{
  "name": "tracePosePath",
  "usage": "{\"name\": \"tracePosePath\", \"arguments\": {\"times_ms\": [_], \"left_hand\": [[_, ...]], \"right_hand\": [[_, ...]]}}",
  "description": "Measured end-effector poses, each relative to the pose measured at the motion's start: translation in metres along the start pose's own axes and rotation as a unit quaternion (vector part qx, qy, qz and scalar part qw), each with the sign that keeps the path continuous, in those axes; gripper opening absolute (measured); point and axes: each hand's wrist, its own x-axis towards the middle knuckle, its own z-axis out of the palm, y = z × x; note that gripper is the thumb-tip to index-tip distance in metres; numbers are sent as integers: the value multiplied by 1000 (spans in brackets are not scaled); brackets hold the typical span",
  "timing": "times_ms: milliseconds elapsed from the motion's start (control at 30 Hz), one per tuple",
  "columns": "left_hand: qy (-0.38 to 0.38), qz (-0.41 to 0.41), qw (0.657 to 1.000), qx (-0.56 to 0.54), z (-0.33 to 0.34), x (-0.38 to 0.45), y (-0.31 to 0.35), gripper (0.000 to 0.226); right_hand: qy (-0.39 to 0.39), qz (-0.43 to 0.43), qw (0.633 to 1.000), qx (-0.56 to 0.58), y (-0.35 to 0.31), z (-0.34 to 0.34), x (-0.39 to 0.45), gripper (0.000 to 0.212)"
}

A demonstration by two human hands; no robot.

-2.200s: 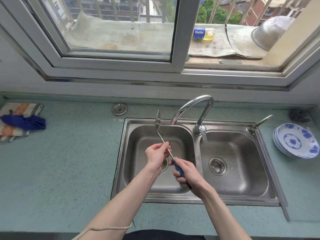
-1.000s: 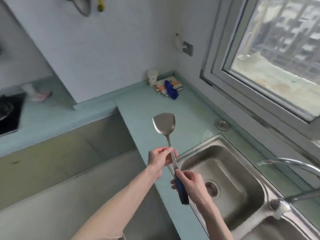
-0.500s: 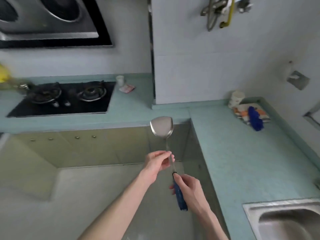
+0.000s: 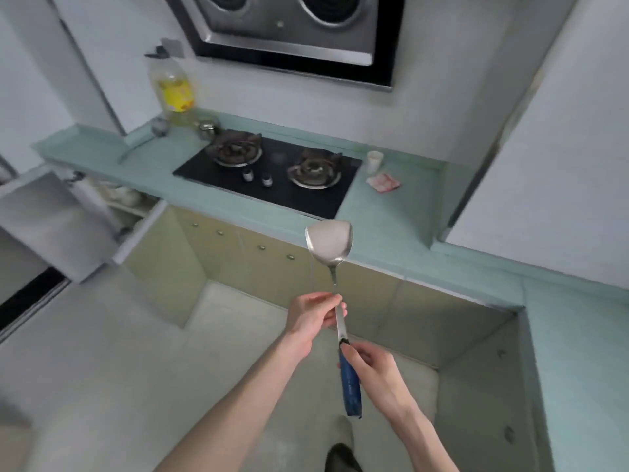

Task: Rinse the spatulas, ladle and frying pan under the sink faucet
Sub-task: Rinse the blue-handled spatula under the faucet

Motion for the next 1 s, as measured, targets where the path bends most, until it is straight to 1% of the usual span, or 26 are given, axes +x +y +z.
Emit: {"name": "tracePosePath", "arguments": {"times_ms": [167, 233, 300, 433, 533, 733, 867, 1000], "left_hand": [[72, 13, 997, -21, -45, 40, 33, 17], [102, 21, 994, -33, -60, 55, 48, 15], [142, 29, 988, -52, -75, 67, 62, 13], [207, 47, 974, -83, -111, 91, 81, 13], [253, 55, 961, -97, -143, 102, 95, 12], [339, 71, 929, -129, -221, 103, 123, 17], [381, 78, 908, -156, -285, 101, 137, 17], [396, 89, 899, -166, -362, 107, 153, 17]], "right_hand": [[-70, -17, 997, -12, -32, 31, 71, 23], [-106, -29, 994, -22, -49, 43, 98, 27], [-143, -39, 988, -40, -67, 54, 124, 28], [-214, -63, 973, -54, -102, 81, 168, 21], [-264, -80, 959, -66, -123, 110, 195, 27], [-349, -110, 925, -106, -153, 190, 231, 39], [-396, -121, 901, -127, -173, 258, 248, 37], [-416, -117, 892, -135, -194, 333, 263, 34]]}}
